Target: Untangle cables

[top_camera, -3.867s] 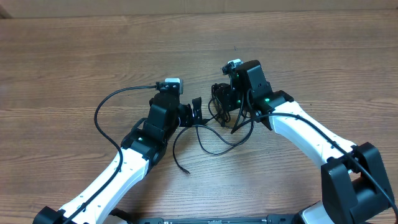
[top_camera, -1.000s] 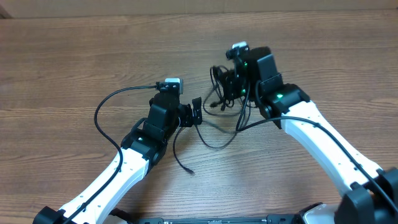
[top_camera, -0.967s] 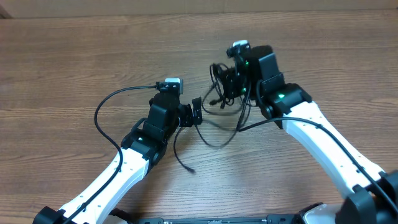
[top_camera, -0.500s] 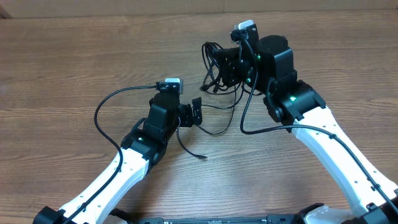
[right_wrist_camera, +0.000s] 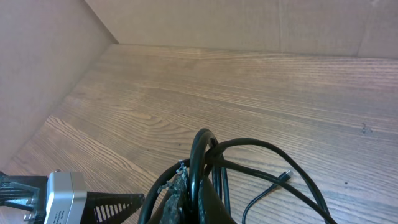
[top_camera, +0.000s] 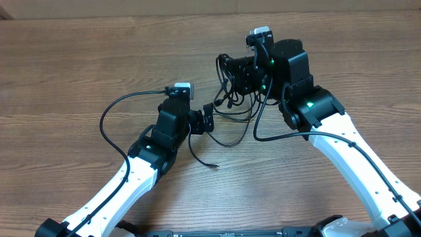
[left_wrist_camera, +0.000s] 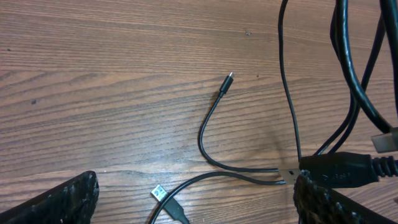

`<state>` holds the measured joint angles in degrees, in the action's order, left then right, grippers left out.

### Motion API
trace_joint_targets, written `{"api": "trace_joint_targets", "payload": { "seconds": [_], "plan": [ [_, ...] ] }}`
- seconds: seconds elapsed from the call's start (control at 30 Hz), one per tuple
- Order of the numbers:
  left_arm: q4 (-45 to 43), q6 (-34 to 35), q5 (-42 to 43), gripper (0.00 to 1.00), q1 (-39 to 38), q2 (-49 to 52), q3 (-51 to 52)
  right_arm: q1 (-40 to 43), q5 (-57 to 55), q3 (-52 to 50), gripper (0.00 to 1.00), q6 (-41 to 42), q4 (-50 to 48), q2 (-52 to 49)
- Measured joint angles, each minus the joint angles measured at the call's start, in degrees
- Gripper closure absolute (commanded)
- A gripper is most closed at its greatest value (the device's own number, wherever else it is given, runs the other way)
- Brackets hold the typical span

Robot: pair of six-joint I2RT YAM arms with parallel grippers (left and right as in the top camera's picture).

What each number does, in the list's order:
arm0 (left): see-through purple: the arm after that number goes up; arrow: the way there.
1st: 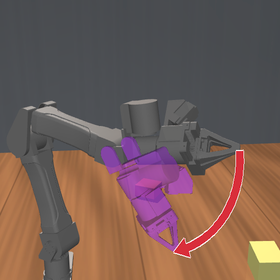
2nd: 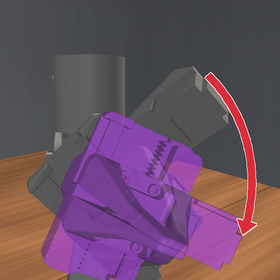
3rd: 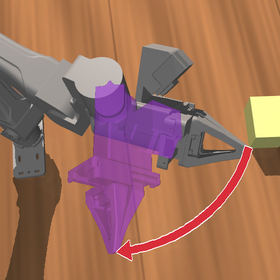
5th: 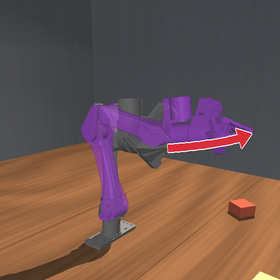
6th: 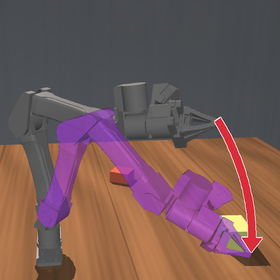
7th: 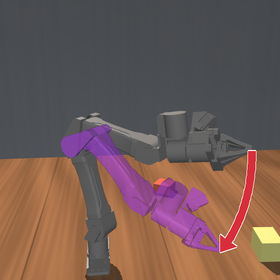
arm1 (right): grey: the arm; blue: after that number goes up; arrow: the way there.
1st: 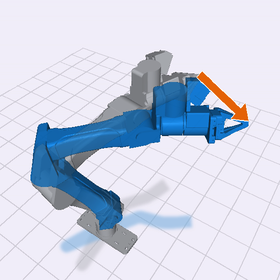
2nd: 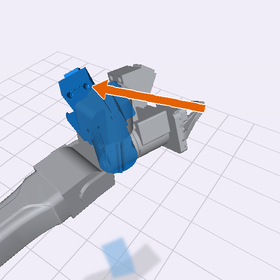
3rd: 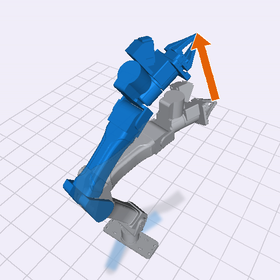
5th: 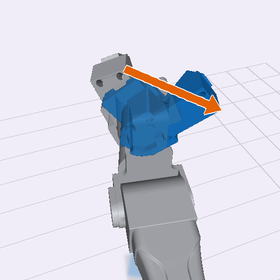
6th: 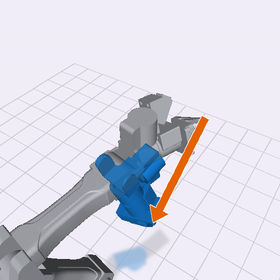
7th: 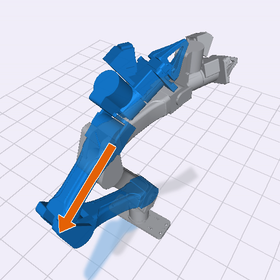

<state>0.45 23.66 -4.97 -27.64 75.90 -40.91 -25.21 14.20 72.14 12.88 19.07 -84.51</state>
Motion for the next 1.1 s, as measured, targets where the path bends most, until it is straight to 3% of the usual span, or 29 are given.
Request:
{"api": "trace_joint_targets", "payload": {
  "seconds": [0.73,1.1],
  "plan": [
    [-0.2,0.3,0.0,0.0,0.0,0.0,0.0,0.0,0.0,0.0,0.96,0.4,0.5,0.0],
    [1.2,10.6,0.1,0.0,0.0,0.0,0.0,0.0,-4.0,0.0,0.96,0.3,3.7,-0.1]
  ]
}}
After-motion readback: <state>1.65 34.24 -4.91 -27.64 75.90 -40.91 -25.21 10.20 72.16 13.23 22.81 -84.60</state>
